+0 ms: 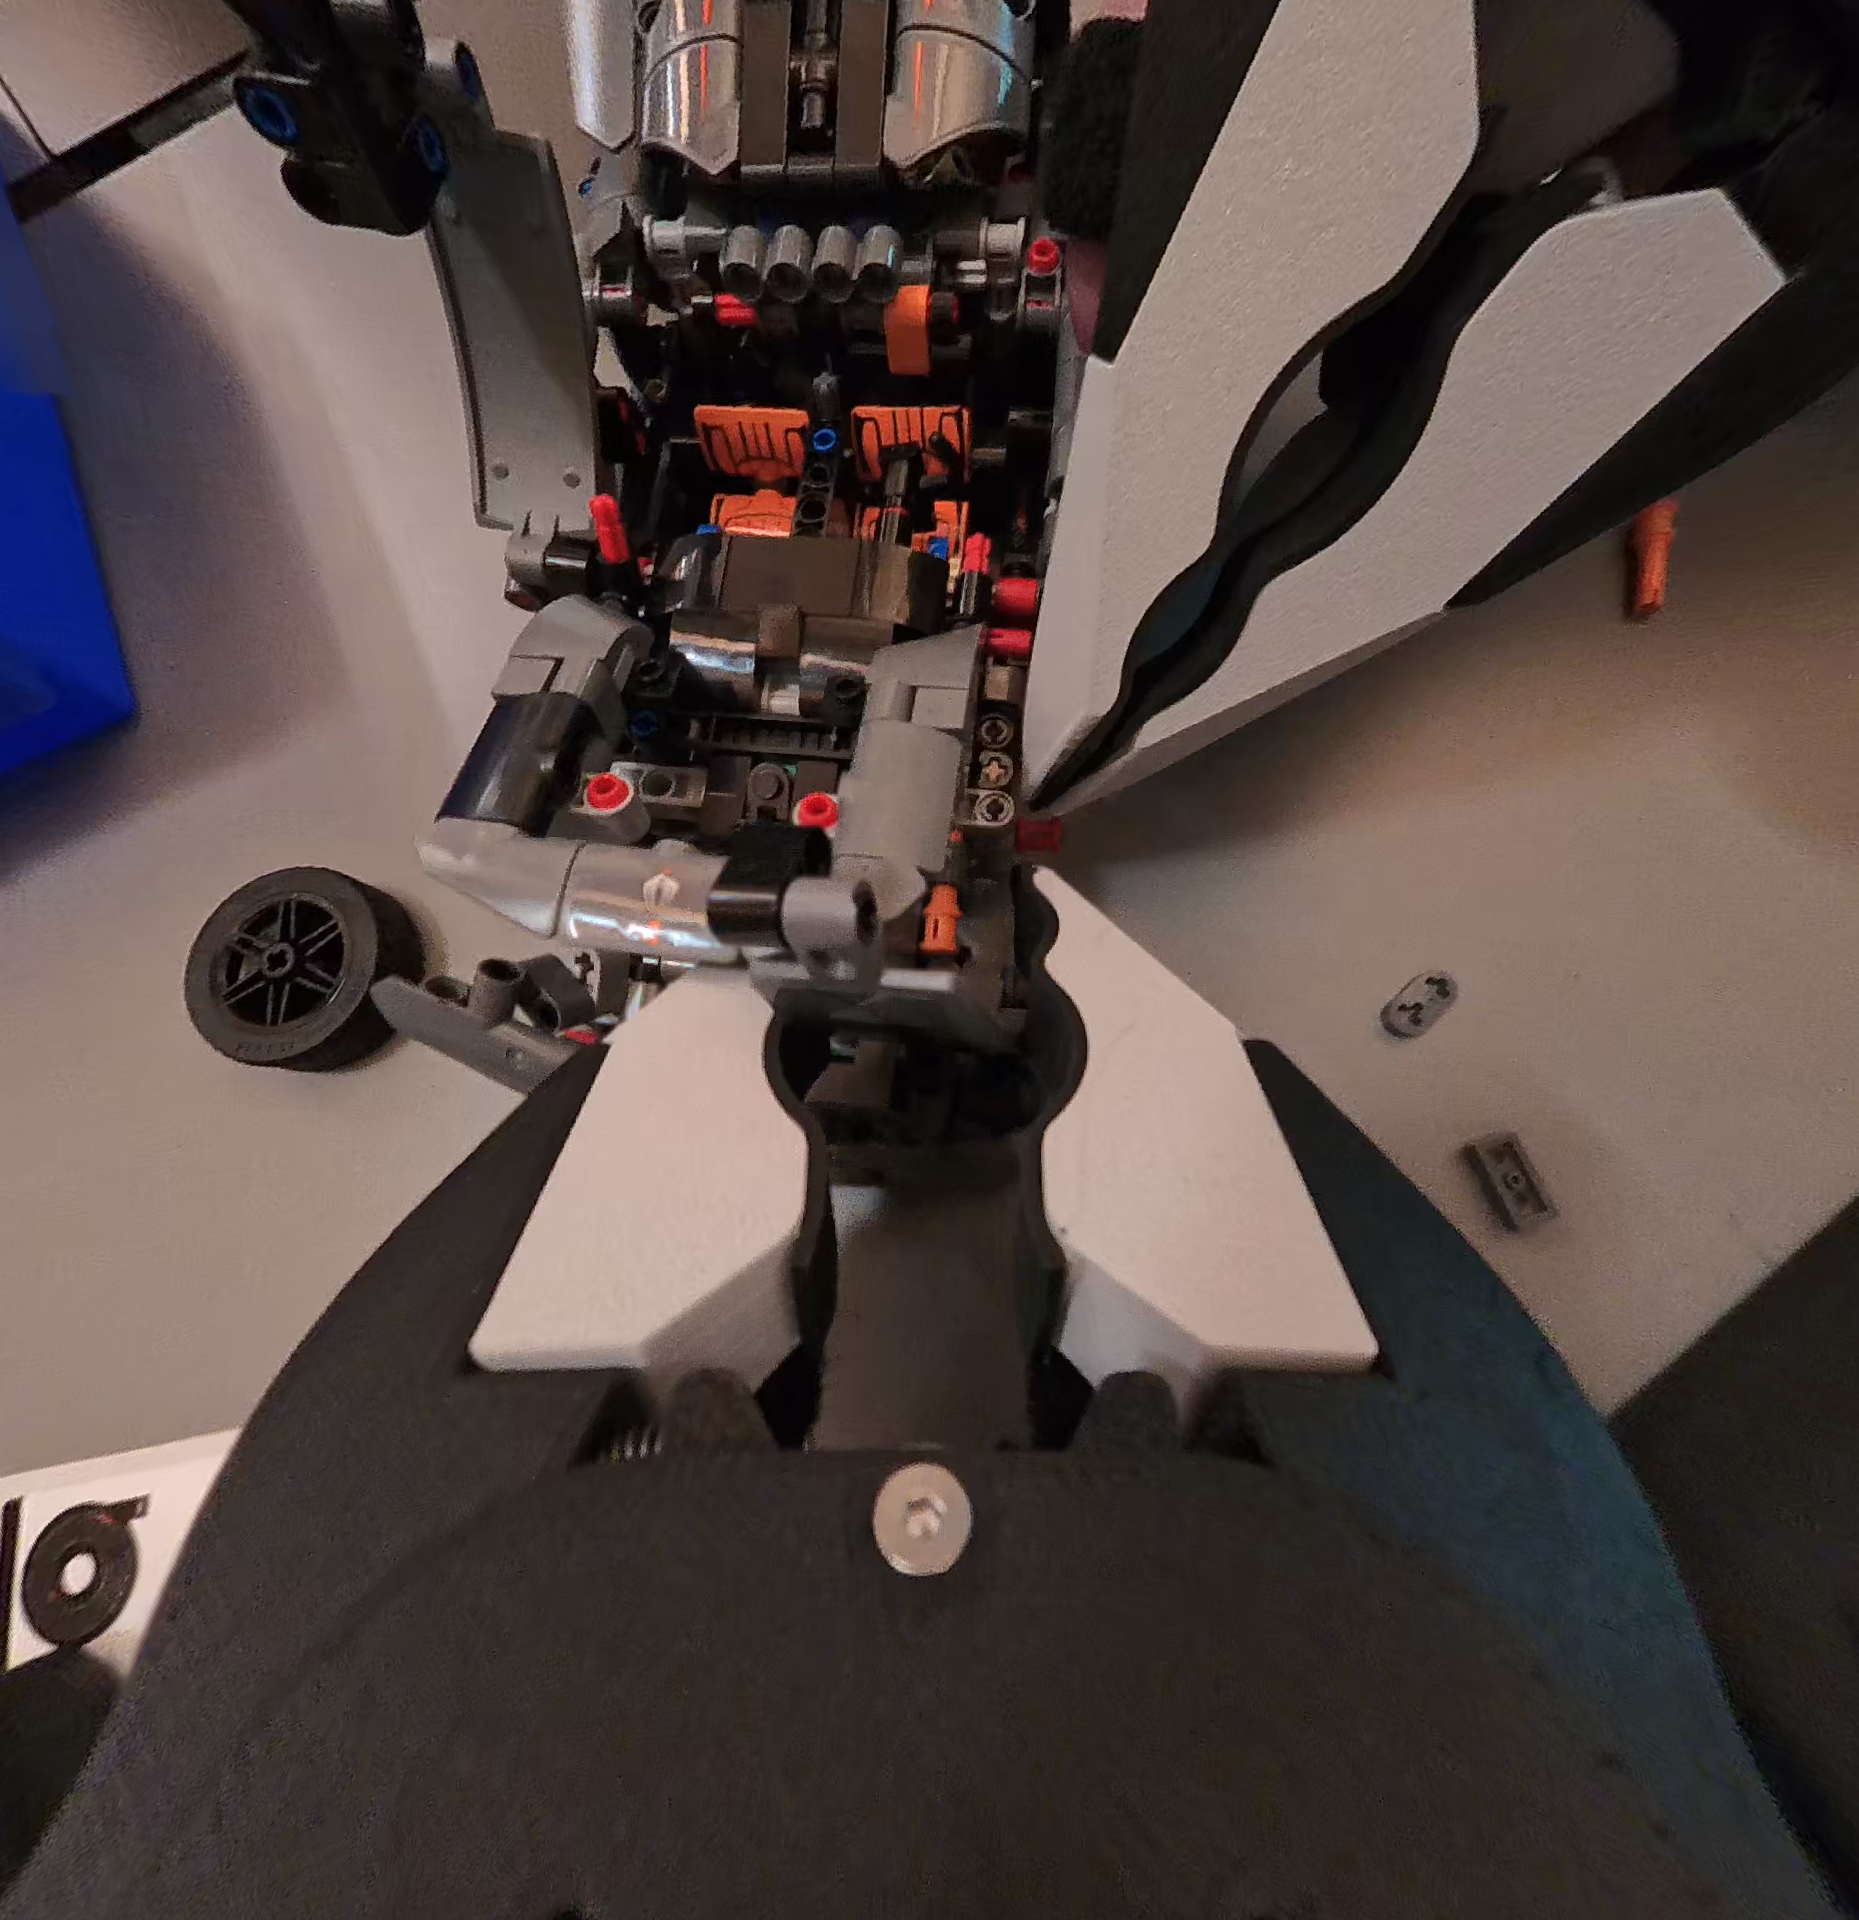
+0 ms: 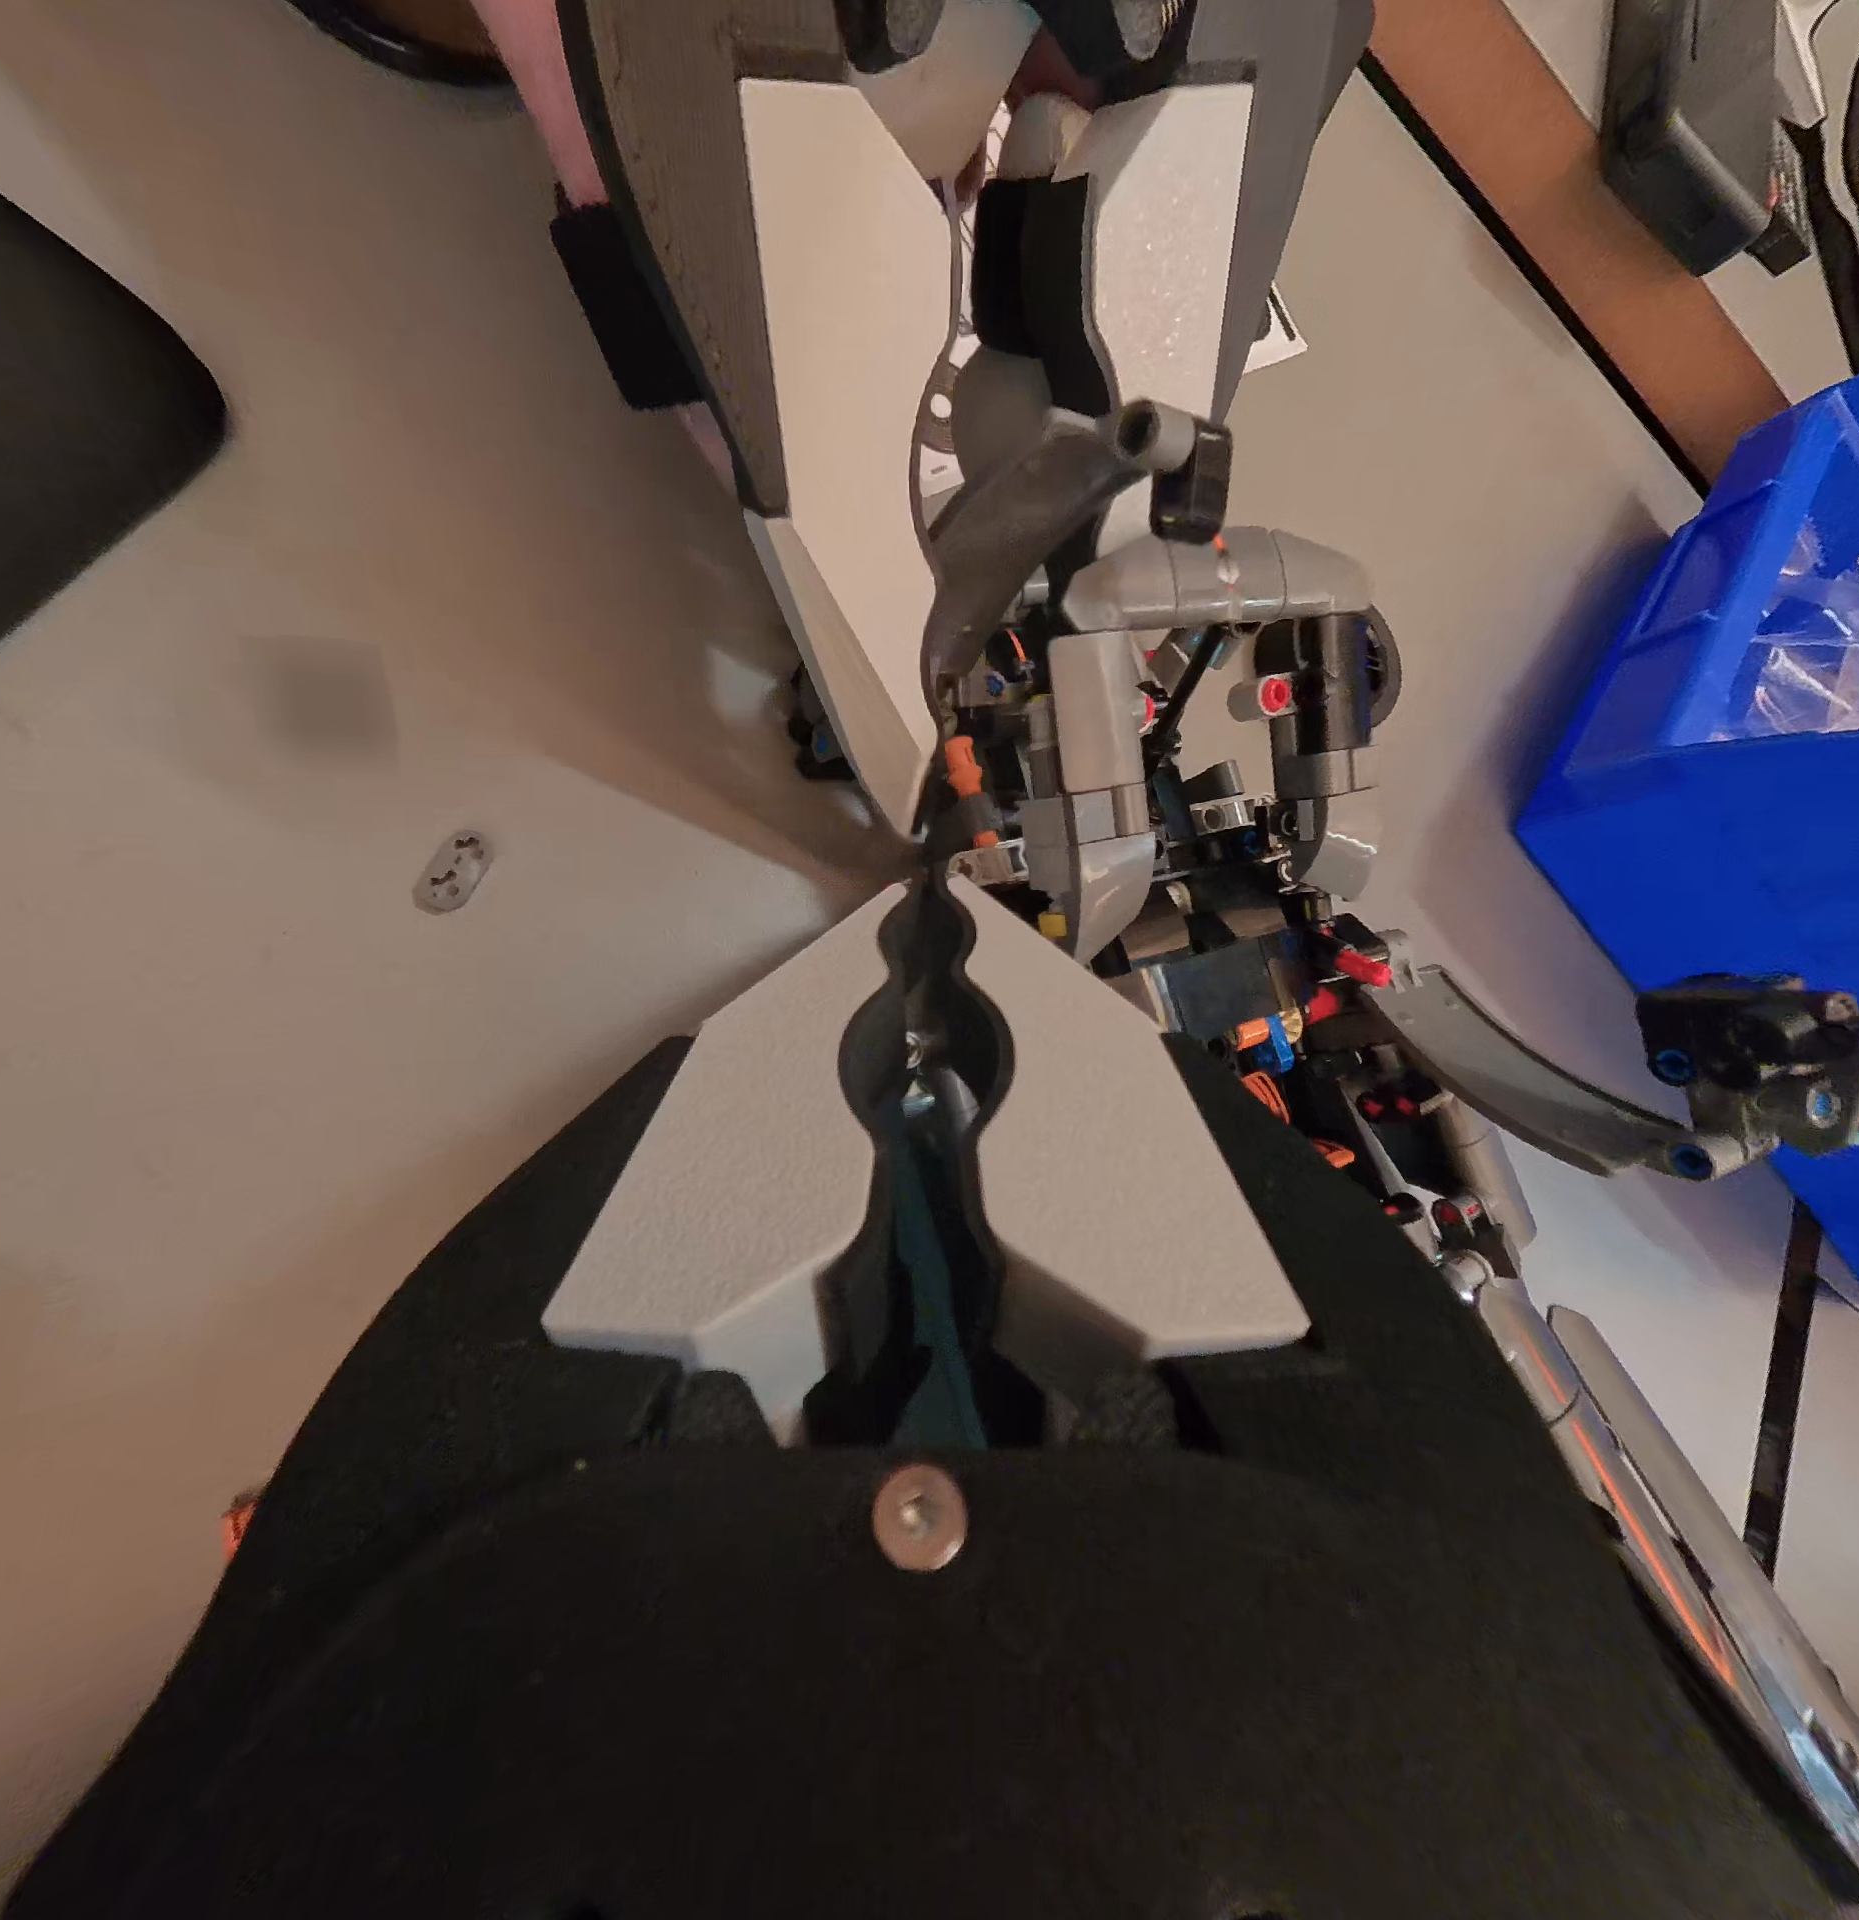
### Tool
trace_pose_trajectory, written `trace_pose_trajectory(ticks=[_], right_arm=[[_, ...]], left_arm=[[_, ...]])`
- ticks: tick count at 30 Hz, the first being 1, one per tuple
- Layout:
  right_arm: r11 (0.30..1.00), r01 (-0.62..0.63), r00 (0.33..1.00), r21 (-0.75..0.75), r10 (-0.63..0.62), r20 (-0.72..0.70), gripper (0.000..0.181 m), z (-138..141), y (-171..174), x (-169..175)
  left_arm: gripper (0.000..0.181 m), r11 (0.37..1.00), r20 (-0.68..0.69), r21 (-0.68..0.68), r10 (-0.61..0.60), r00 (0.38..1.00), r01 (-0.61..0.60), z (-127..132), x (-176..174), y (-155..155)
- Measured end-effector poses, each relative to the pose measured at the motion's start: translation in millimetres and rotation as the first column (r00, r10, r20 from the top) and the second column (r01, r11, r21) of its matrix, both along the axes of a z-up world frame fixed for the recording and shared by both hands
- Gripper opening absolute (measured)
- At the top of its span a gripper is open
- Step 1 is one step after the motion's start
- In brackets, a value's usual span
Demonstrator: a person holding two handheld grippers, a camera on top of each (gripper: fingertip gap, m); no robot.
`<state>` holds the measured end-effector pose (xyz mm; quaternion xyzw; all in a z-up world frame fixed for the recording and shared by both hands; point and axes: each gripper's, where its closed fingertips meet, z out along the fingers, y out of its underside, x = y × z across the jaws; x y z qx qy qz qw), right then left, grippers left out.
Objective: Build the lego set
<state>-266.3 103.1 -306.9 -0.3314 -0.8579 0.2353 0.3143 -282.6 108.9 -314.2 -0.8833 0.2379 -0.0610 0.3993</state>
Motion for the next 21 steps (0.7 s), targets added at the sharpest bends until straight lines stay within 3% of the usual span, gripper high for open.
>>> trace_pose_trajectory(ticks=[3, 9, 12, 15, 21], right_arm=[[1.0, -0.001, 1.0, 0.0, 0.001, 0.004, 0.0, -0.5, -0.1, 0.3], [1.0, -0.003, 1.0, -0.004, 0.003, 0.003, 0.0, -0.2, -0.3, 0.0], [1.0, -0.004, 1.0, -0.004, 0.004, 0.005, 0.0, -0.3, -1.1, 0.2], [1.0, -0.005, 1.0, -0.006, 0.005, 0.003, 0.0, 0.0, -1.3, 0.1], [1.0, -0.005, 1.0, -0.011, 0.005, 0.001, 0.0, -0.3, -1.5, -0.2]], left_arm=[[0.035, 1.0, 0.002, 0.007, 0.013, 1.0, -0.013, 3.1, -3.7, -6.0], [0.042, 0.992, -0.063, 0.105, 0.078, 0.995, -0.071, 32.9, -14.1, -25.6], [0.033, 0.99, -0.153, 0.134, -0.02, 0.988, 0.04, 50.2, 12.7, -37.4], [0.037, 0.99, -0.319, 0.125, -0.024, 0.947, 0.067, 47.3, 21.5, -31.2], [0.037, 0.985, -0.502, 0.157, 0.142, 0.853, -0.071, 67.8, -11.0, -36.4]])
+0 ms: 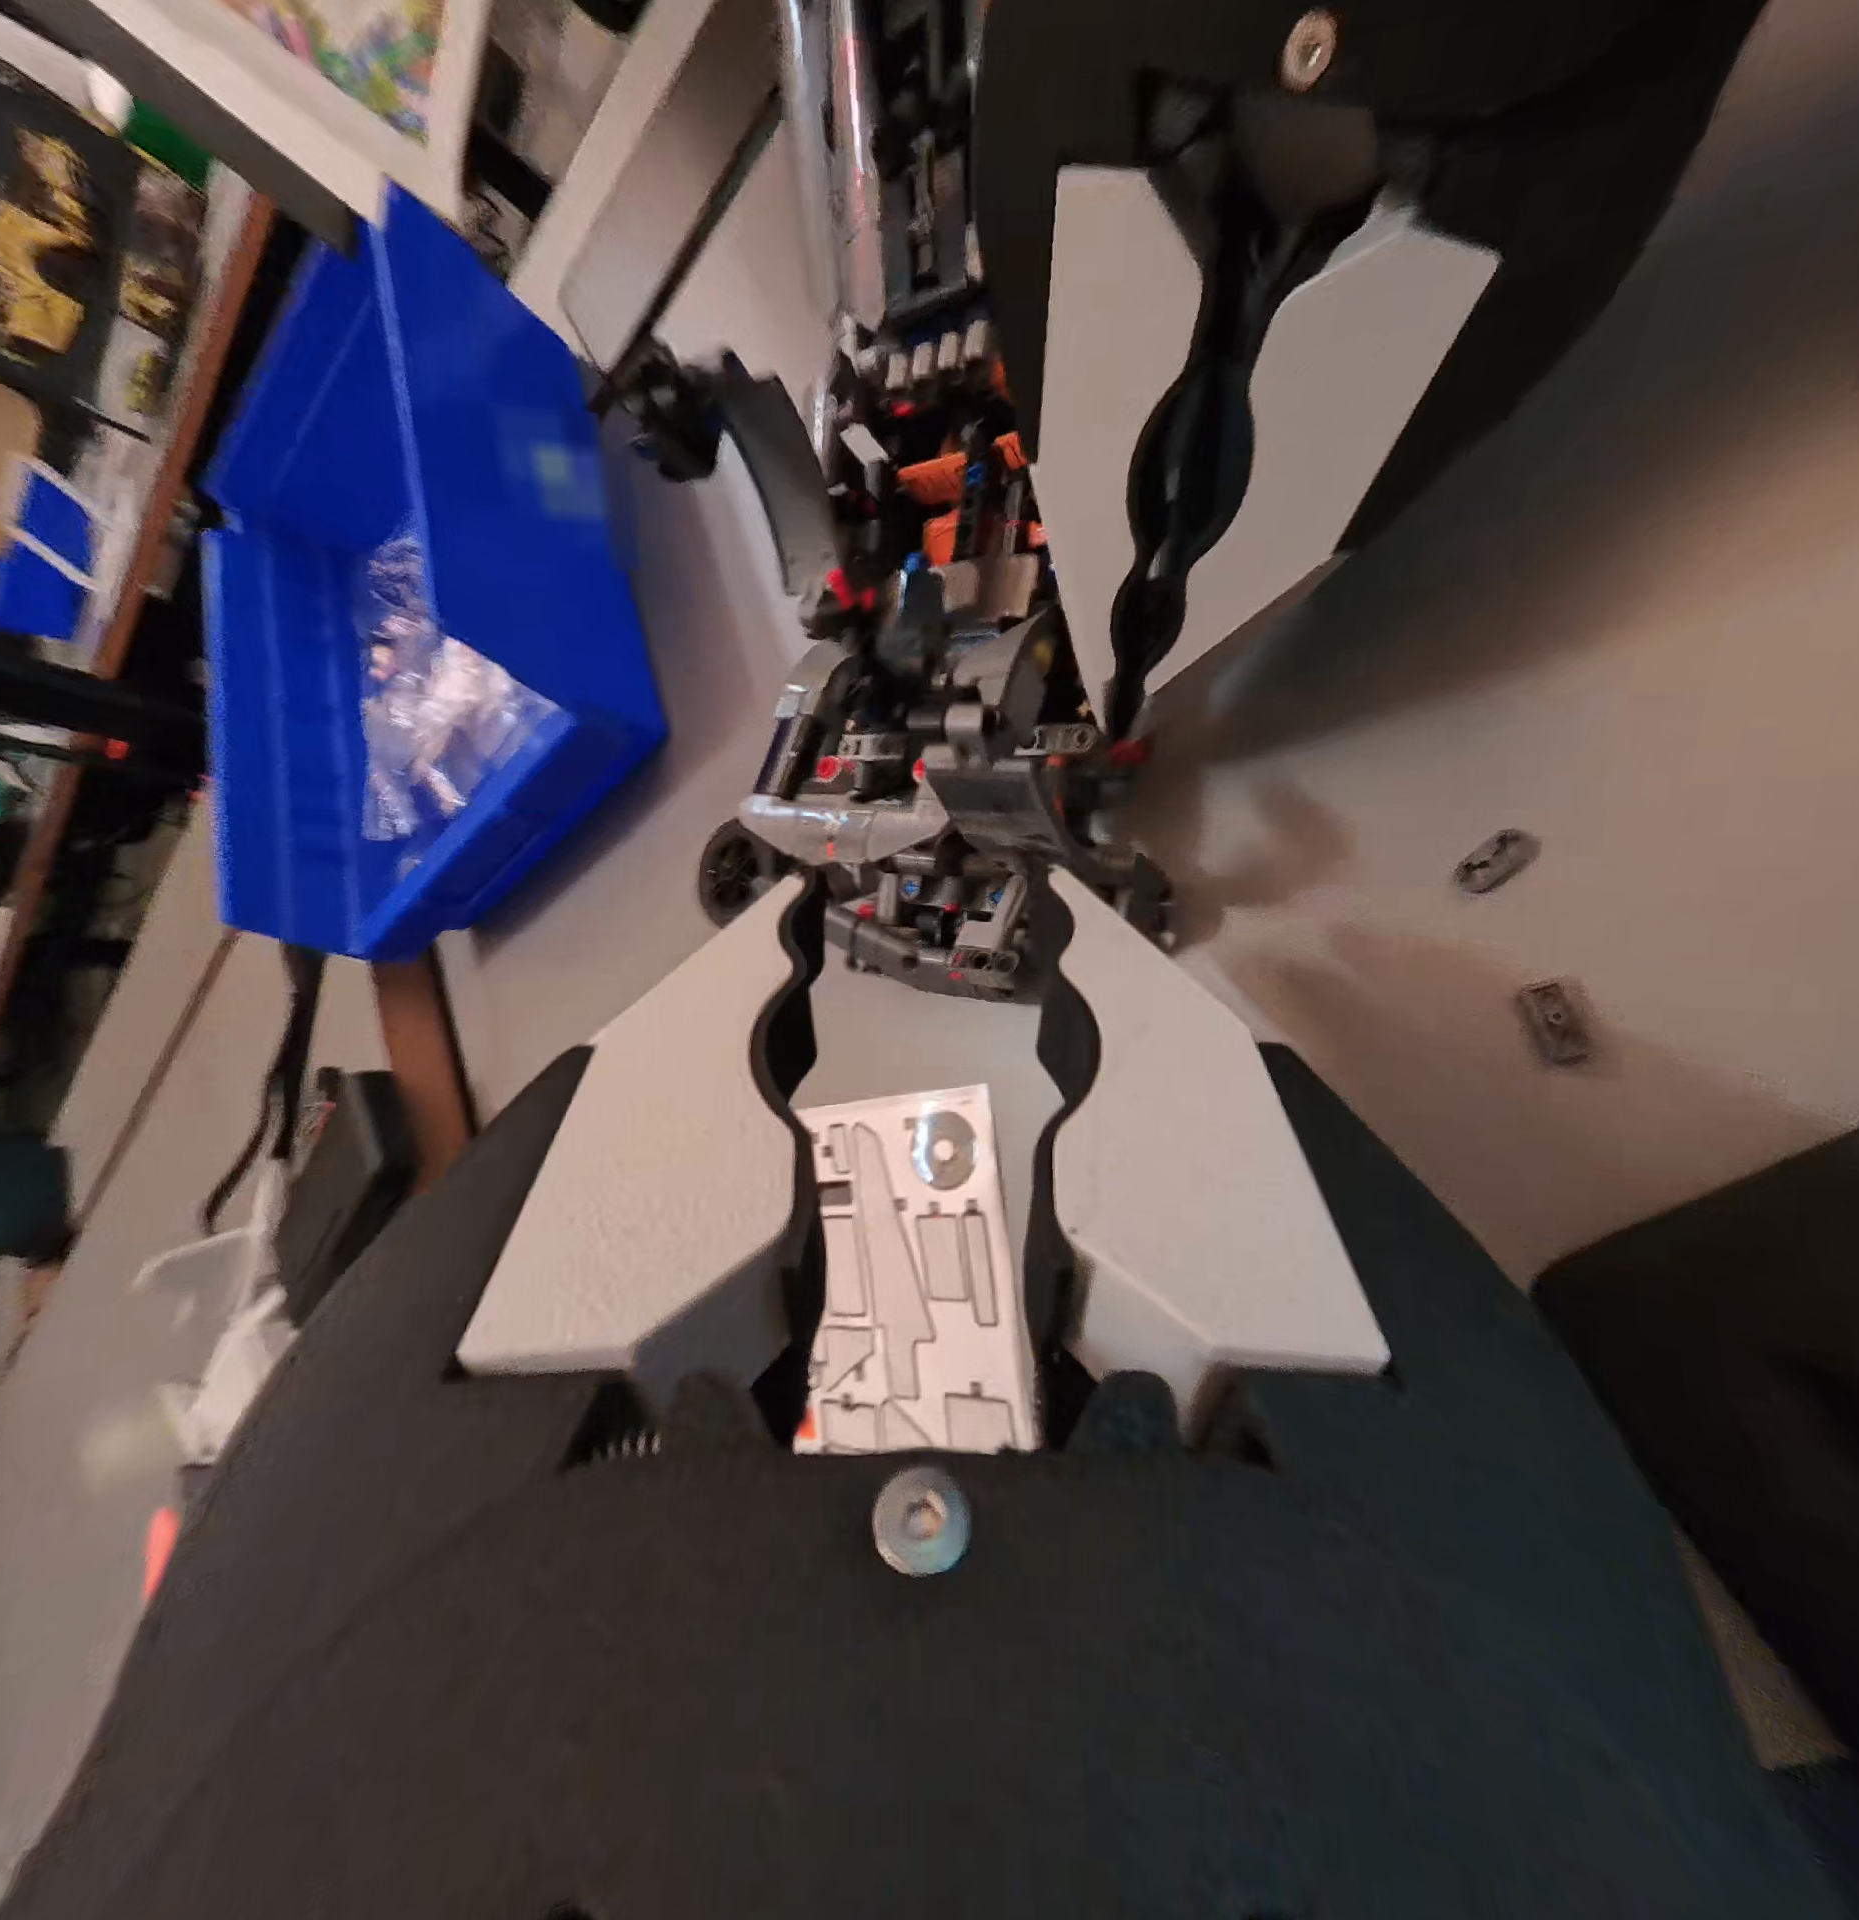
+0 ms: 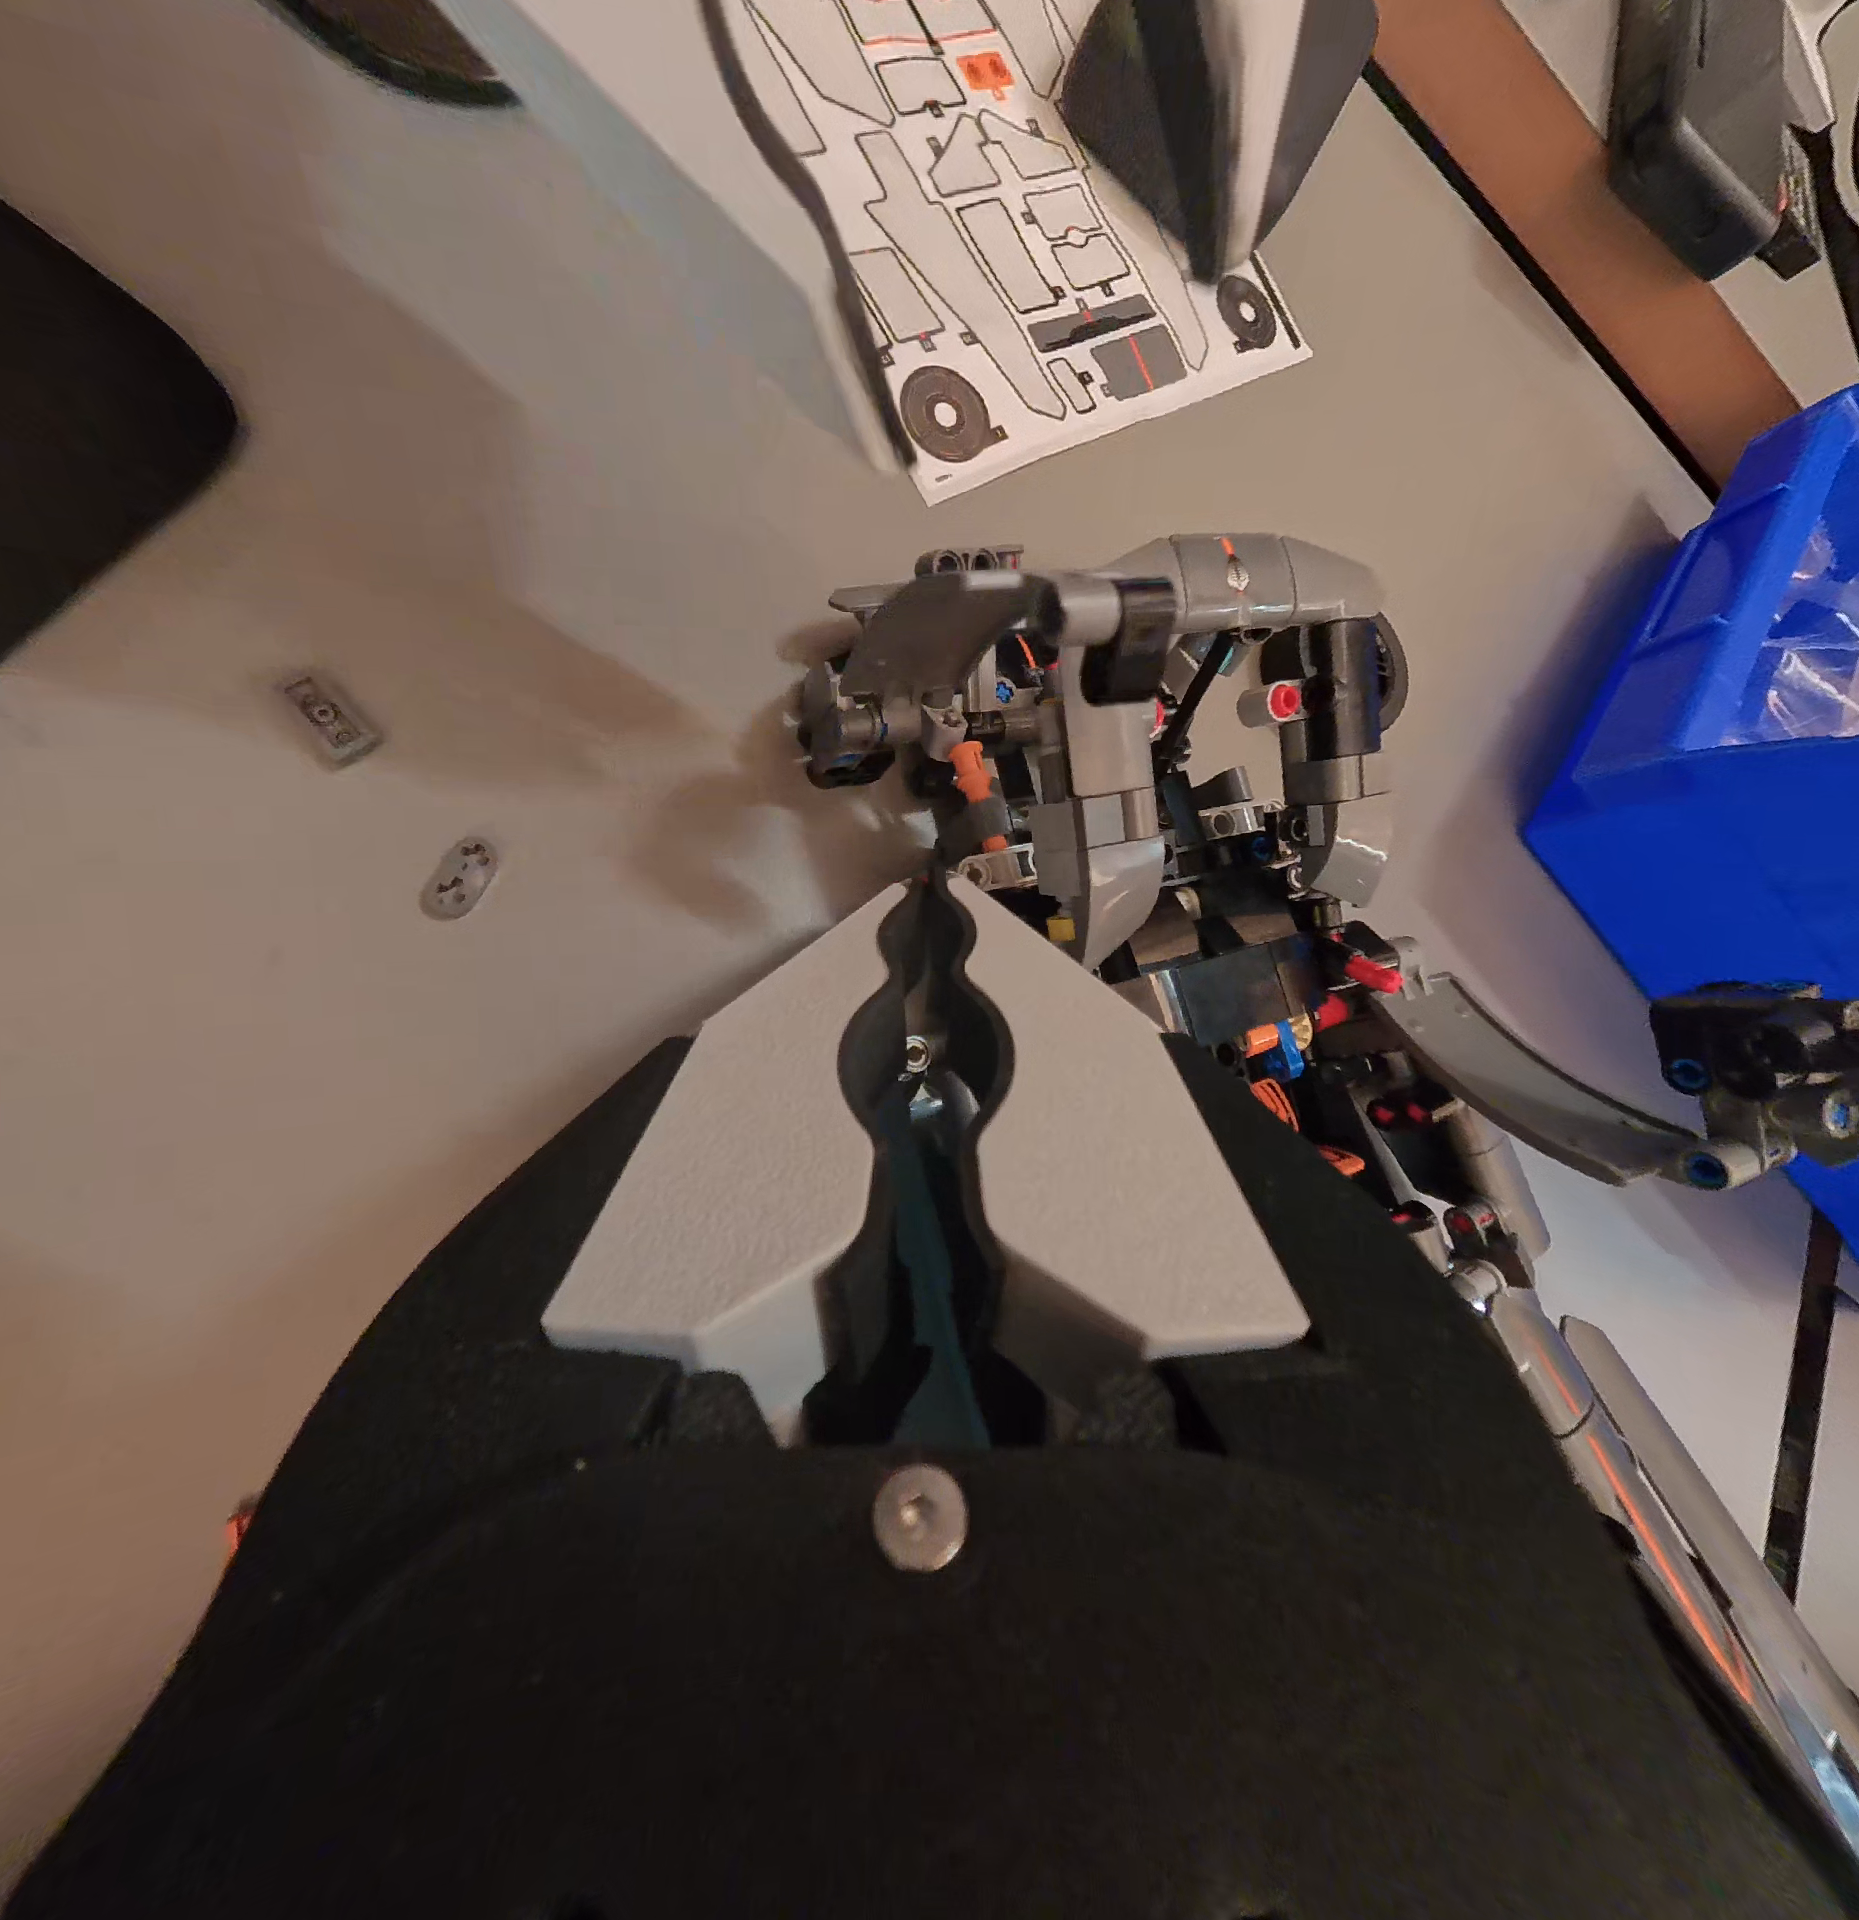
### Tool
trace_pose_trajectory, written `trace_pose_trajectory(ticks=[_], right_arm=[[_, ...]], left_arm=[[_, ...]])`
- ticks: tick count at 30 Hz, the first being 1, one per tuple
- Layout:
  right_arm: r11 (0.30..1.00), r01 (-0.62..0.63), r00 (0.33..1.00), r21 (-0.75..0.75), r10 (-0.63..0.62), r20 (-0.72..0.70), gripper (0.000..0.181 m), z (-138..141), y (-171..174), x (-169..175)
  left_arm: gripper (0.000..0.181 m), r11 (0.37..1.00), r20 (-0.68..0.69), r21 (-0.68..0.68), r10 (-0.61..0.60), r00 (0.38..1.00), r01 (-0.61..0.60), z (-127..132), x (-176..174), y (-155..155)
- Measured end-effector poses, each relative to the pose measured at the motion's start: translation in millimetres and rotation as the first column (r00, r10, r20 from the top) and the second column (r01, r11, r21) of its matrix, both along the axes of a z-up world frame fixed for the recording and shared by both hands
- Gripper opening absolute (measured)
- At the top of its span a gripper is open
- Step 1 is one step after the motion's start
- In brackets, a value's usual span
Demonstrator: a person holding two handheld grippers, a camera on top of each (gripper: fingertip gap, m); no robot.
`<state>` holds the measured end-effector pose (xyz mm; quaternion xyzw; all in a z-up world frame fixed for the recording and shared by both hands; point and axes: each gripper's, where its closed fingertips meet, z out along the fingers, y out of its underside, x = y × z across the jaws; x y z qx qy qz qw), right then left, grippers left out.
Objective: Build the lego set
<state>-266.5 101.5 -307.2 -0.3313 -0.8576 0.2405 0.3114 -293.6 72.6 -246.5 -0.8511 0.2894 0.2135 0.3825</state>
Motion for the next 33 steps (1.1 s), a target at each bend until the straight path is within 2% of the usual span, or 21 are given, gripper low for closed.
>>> trace_pose_trajectory(ticks=[2, 3, 4, 5, 8, 10, 11, 13, 20, 24, 28, 29, 31, 33], right_arm=[[1.0, -0.001, 1.0, -0.006, 0.001, 0.0, 0.0, 0.1, -0.4, -0.5], [1.0, -0.001, 1.0, -0.006, 0.001, 0.0, 0.0, 0.0, -0.7, -0.7], [1.0, -0.001, 1.0, -0.006, 0.001, 0.001, 0.0, -0.3, -1.0, -0.8], [1.0, 0.0, 1.0, -0.006, 0.0, 0.002, 0.0, -0.4, -1.2, -0.9], [1.0, 0.002, 1.0, 0.002, -0.002, 0.005, 0.0, -1.2, -0.9, -0.3], [1.0, 0.005, 1.0, -0.004, -0.005, 0.01, 0.0, -1.8, -0.6, 0.1], [1.0, 0.007, 1.0, -0.024, -0.007, 0.008, 0.0, -0.9, -0.3, 0.2], [0.999, 0.01, 1.0, -0.038, -0.01, 0.003, 0.0, 0.3, 2.0, 0.9], [0.997, 0.019, 1.0, -0.069, -0.018, 0.011, 0.0, 1.5, 2.5, 0.7], [0.997, 0.018, 1.0, -0.073, -0.018, 0.013, 0.0, 1.3, 2.2, 1.0], [0.997, 0.018, 1.0, -0.078, -0.017, 0.013, 0.0, 1.3, 2.0, 0.8], [0.997, 0.019, 1.0, -0.081, -0.018, 0.013, 0.0, 1.4, 2.0, 0.8], [0.997, 0.018, 1.0, -0.081, -0.017, 0.013, 0.0, 1.3, 1.7, 0.7], [0.996, 0.019, 1.0, -0.082, -0.017, 0.014, 0.0, 1.3, 1.5, 0.6]], left_arm=[[0.032, 0.997, -0.042, 0.051, -0.059, 0.997, 0.061, 15.3, 15.6, -3.6], [0.028, 0.987, -0.051, 0.056, -0.147, 0.988, 0.15, 17.8, 34.7, -4.9], [0.027, 0.976, -0.06, 0.048, -0.211, 0.976, 0.214, 16.0, 51.1, -4.8], [0.027, 0.974, -0.075, 0.002, -0.227, 0.971, 0.228, 7.0, 58.2, -3.1], [0.026, 0.978, -0.145, -0.135, -0.176, 0.974, 0.156, -28.2, 45.0, 11.3], [0.026, 0.981, -0.127, -0.174, -0.113, 0.985, 0.089, -44.8, 29.9, 21.3], [0.02, 0.98, -0.124, -0.185, -0.103, 0.987, 0.079, -48.7, 25.0, 22.8], [0.017, 0.976, -0.165, -0.215, -0.055, 0.985, 0.018, -52.6, 10.8, 19.5], [0.011, 0.995, -0.002, -0.102, -0.005, 1.0, 0.005, -52.3, 5.4, 24.3], [0.015, 0.994, 0.065, -0.077, 0.077, 0.995, -0.072, -53.6, -1.5, 24.7], [0.02, 0.996, 0.108, -0.085, 0.043, 0.993, -0.034, -57.8, 10.5, 27.8], [0.021, 0.996, 0.099, -0.076, 0.043, 0.994, -0.036, -58.8, 11.3, 29.8], [0.021, 0.996, -0.015, -0.078, 0.034, 0.999, -0.035, -63.6, 5.7, 33.1], [0.02, 0.994, -0.02, -0.101, 0.033, 0.999, -0.035, -72.1, 5.1, 36.3]])
